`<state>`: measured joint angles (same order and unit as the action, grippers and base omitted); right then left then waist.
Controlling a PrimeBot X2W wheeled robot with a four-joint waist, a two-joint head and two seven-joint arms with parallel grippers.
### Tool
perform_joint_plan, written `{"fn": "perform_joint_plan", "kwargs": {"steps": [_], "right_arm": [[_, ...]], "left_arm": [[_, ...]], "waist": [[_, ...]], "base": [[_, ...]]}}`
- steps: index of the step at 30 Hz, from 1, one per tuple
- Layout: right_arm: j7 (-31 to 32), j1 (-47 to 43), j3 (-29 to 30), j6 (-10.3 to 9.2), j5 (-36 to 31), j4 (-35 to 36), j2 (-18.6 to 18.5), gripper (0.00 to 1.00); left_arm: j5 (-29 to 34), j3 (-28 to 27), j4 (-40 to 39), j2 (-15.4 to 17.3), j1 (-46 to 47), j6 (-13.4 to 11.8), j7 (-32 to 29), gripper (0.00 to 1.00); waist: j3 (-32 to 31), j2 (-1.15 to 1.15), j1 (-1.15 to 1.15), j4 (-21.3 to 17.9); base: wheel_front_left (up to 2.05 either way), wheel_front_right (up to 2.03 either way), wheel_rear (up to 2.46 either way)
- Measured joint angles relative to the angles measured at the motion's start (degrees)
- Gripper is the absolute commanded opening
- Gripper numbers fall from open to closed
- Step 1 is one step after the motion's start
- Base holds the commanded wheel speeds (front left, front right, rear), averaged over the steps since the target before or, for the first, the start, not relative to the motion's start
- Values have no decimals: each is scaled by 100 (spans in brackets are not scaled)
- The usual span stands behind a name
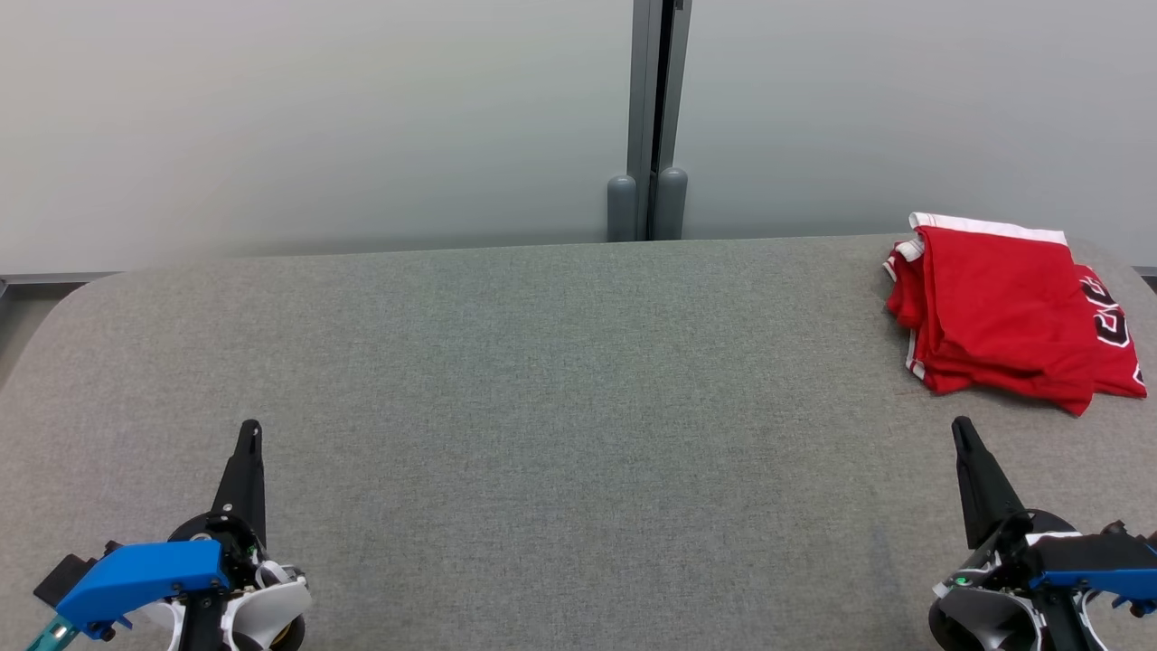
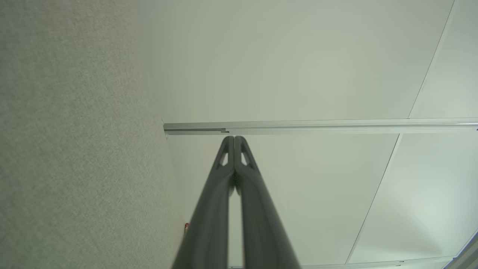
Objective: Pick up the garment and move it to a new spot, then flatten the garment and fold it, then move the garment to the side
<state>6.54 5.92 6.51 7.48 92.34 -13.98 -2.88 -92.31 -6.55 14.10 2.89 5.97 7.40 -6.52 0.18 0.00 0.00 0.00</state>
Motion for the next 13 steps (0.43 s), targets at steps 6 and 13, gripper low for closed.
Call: {"fn": "perform_joint_plan", "kwargs": {"steps": [6,13], "right_arm": [[0,0,0,0,0,0,0,0],[0,0,0,0,0,0,0,0]], "left_arm": [[0,0,0,0,0,0,0,0],[0,0,0,0,0,0,0,0]], "waist": [[0,0,0,0],[0,0,0,0]], "base": [[0,0,0],[0,0,0]]}}
